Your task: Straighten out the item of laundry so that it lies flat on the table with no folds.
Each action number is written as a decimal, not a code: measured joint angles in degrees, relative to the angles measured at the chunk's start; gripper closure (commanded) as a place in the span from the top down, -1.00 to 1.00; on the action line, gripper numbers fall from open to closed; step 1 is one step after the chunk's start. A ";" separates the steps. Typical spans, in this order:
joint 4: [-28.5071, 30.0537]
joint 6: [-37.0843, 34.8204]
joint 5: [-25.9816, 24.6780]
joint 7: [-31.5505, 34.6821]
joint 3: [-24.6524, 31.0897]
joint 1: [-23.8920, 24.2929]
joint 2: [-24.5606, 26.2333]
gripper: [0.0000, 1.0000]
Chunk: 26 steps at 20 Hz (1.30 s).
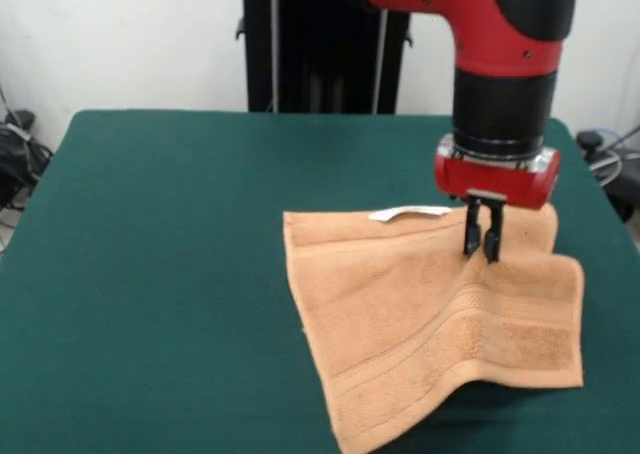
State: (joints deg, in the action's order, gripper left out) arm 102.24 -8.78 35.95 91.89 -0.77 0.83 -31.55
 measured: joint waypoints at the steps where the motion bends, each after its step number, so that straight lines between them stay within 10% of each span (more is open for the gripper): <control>1: 0.02 -0.06 0.00 0.00 0.01 -0.02 -0.23 -1.00; 26: 8.66 -9.08 -0.01 0.00 -0.02 0.95 -12.13 -1.00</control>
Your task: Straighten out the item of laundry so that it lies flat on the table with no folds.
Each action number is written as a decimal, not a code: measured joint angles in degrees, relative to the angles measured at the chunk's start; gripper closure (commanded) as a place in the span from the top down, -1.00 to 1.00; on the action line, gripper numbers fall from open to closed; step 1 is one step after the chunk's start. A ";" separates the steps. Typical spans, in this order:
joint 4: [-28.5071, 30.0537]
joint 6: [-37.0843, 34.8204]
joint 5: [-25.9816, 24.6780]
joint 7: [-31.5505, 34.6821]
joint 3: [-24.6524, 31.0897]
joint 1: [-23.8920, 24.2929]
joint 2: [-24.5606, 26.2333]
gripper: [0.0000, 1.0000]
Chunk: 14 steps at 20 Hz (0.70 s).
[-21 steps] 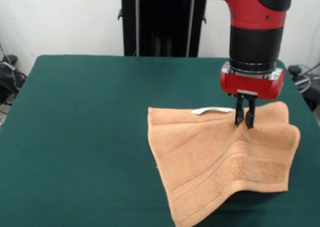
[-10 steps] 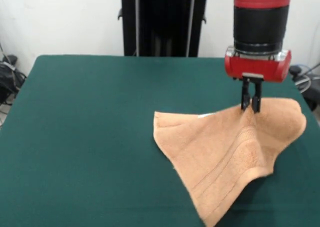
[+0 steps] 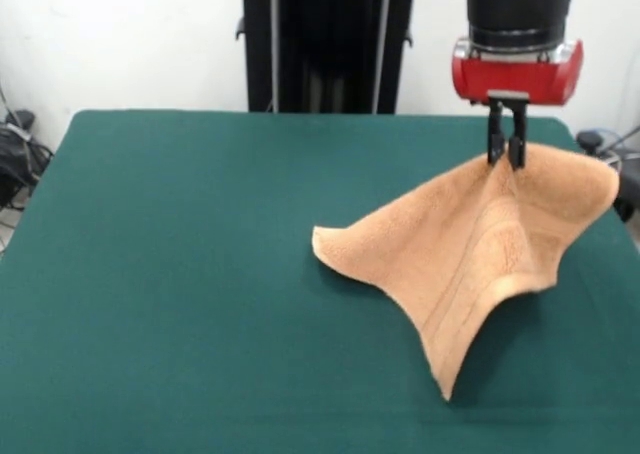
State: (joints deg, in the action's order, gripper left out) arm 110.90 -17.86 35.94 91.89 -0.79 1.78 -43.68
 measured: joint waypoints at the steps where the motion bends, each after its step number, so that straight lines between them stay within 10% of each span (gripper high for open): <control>1: 0.30 -0.10 -0.01 0.00 0.01 0.04 -0.28 -1.00; 14: 2.55 -1.57 -0.22 0.00 -0.04 0.14 -3.96 -1.00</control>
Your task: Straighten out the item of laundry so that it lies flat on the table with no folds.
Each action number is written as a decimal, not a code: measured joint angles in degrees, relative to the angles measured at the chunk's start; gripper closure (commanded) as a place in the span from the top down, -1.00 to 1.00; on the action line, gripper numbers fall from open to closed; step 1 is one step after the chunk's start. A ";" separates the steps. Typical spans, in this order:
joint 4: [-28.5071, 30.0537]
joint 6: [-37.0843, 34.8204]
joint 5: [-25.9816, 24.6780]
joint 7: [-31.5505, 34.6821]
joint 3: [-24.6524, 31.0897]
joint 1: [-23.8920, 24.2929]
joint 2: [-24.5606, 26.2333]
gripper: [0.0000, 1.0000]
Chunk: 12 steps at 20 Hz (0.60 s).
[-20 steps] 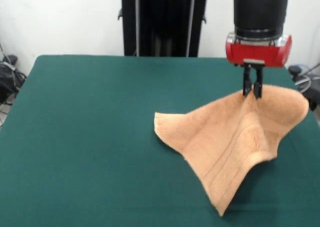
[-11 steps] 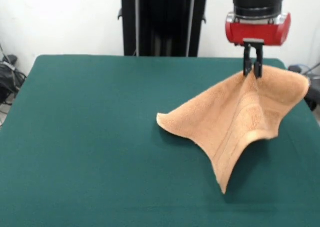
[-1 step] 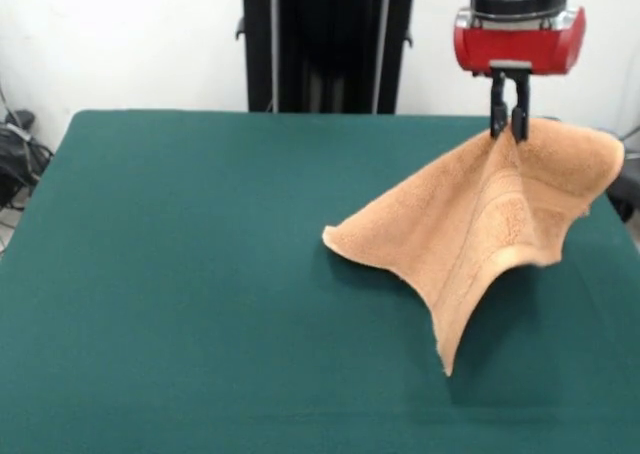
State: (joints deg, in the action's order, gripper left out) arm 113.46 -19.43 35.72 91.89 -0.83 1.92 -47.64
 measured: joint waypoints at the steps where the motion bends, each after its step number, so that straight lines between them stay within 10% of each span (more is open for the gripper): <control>1: 0.08 -0.48 -0.17 0.00 -0.03 0.00 -0.47 -1.00; 12: 0.77 -10.24 -2.84 0.00 -0.59 0.08 -6.17 -1.00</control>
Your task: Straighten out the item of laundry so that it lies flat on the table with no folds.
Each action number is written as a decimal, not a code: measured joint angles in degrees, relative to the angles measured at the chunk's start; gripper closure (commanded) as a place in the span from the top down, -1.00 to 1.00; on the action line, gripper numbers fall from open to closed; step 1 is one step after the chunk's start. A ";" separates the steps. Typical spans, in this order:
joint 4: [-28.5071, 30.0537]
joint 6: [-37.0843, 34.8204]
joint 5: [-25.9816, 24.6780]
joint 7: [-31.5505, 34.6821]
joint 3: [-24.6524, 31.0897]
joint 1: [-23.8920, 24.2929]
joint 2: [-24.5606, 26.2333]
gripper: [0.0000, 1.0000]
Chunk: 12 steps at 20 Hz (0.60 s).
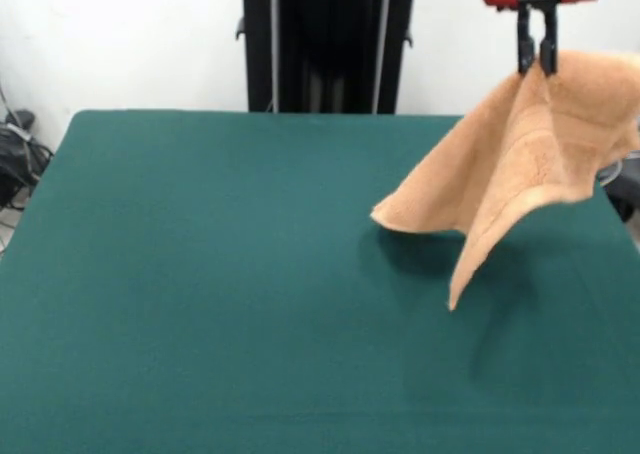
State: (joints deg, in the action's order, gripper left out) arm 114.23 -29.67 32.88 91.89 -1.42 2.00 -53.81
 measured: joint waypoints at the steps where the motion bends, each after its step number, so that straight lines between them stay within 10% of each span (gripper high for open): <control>1: 0.06 -0.15 -0.12 0.00 -0.02 0.14 -0.22 -1.00; 12: 2.24 8.78 -2.35 0.00 1.48 8.35 3.35 -1.00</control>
State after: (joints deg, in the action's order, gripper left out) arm 116.47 -20.89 30.53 91.89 0.06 10.35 -50.46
